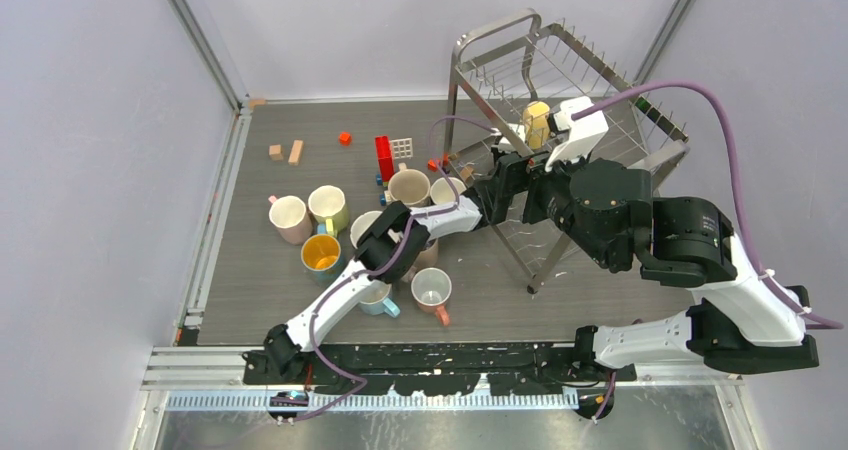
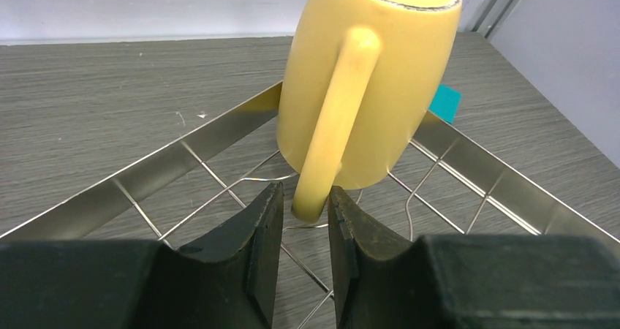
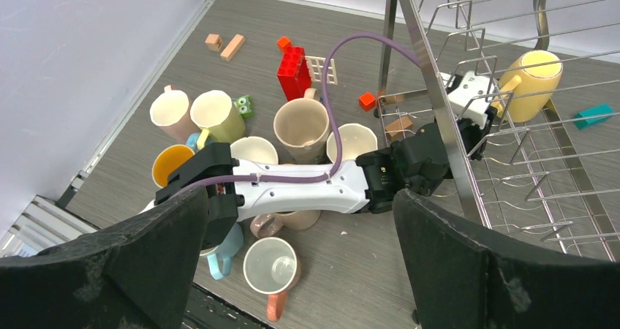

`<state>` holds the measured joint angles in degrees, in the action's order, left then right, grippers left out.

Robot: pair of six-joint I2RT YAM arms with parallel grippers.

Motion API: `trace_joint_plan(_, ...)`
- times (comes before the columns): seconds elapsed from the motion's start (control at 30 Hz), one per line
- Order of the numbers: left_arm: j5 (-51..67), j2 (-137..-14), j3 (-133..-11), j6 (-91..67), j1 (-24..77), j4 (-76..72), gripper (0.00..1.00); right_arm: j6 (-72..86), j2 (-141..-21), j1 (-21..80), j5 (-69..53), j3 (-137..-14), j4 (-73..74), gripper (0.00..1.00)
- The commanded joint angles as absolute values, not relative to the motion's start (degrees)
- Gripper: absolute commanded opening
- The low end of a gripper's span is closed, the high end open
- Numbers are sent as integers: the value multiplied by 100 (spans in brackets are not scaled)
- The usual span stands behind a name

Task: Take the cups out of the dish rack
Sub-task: Unload the cup from the dish rack.

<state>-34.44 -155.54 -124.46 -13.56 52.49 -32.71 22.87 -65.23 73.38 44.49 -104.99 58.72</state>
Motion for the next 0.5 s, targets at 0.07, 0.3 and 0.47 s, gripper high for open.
trace_joint_plan(0.07, -2899, -14962, -12149, -1785, 5014, -3827, 31, 2360, -6442, 7346, 4538, -10460, 5624, 100)
trace_joint_plan(0.3, -2343, -15001, -12193, -1819, 4922, -3802, 34, 2355, -6425, 7345, 4561, -10423, 5601, 100)
trace_joint_plan(0.47, -2155, -15119, -12472, -1687, 4904, -3645, 35, 2344, -6401, 7346, 4568, -10407, 5599, 100)
